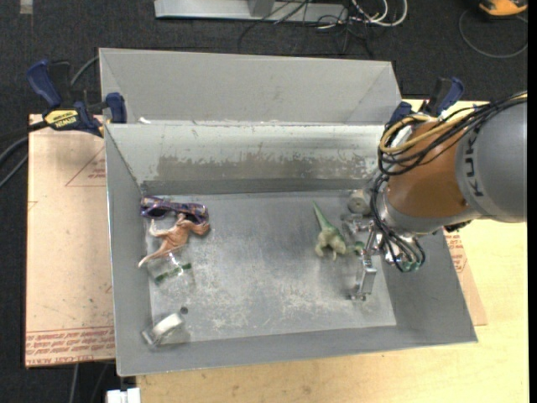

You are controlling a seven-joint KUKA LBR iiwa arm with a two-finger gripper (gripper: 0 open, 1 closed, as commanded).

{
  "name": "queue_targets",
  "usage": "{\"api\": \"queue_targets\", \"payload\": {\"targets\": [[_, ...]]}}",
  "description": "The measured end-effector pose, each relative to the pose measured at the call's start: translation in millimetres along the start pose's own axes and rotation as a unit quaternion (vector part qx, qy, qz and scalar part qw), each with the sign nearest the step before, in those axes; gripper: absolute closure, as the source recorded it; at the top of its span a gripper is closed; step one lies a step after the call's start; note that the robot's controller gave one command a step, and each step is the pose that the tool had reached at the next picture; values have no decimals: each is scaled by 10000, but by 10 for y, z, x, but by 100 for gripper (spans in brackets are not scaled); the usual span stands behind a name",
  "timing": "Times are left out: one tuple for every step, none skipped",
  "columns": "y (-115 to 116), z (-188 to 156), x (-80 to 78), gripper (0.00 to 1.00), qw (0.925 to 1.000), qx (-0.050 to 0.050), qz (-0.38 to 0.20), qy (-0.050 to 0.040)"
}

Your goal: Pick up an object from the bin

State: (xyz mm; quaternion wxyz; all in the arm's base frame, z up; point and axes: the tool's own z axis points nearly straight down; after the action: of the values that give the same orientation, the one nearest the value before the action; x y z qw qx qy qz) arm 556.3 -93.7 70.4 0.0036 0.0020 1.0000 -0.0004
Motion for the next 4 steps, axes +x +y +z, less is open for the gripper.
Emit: {"api": "queue_targets", "payload": {"targets": [[385, -772, 109, 0, 9994, -6, 359, 15], [95, -291, -324, 0, 9987, -1, 514, -13], [391, 17, -397, 0, 9952, -15, 979, 12], [375, 5, -316, 100, 9948, -3, 1022, -27]]}}
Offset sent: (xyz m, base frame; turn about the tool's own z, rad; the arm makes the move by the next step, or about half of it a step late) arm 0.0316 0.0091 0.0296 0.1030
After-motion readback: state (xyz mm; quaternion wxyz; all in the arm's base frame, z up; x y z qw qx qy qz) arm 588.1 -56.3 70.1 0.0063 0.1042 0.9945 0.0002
